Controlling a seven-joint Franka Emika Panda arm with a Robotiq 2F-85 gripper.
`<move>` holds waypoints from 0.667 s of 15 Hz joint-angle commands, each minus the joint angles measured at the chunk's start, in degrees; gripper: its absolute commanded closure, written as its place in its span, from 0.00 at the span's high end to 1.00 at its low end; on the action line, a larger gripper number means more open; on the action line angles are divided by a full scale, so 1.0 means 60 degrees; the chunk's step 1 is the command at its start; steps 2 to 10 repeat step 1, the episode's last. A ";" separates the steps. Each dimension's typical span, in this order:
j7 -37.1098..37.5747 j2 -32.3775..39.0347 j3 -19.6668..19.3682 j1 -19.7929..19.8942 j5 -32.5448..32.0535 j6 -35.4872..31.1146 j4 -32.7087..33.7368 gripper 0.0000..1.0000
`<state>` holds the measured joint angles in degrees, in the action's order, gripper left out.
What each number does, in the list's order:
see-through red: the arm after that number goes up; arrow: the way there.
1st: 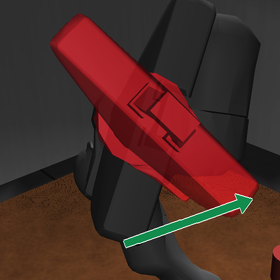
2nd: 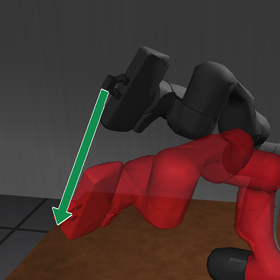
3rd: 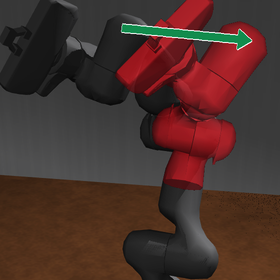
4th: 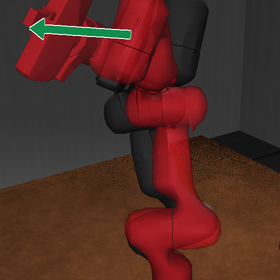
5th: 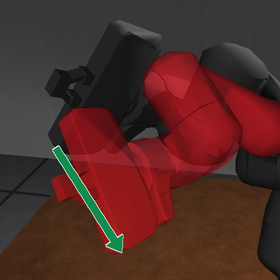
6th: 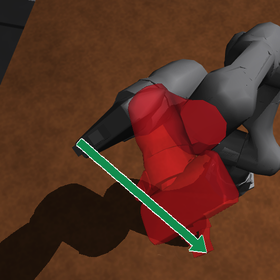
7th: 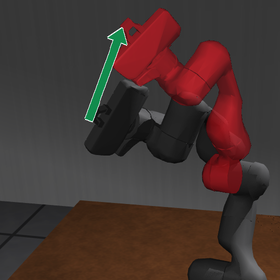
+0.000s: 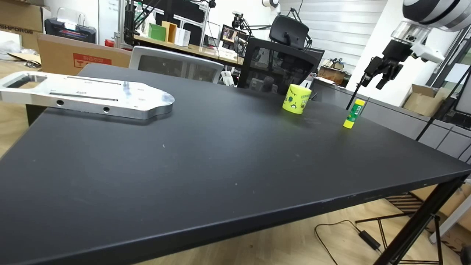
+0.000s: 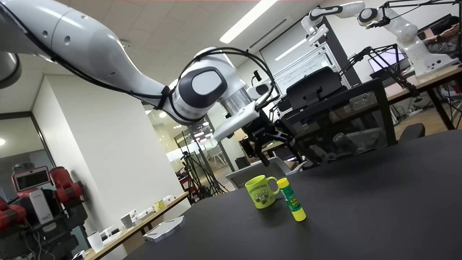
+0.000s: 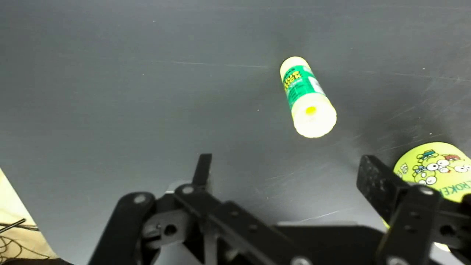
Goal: Take the glue stick out of the mug and put it on the table
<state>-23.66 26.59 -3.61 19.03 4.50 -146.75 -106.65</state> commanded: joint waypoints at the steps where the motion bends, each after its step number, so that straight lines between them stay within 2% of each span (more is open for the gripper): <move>1: -0.0001 -0.0132 -0.0012 0.0034 -0.0007 0.0052 -0.0066 1.00; 10: -0.0001 -0.0132 -0.0012 0.0034 -0.0007 0.0052 -0.0066 1.00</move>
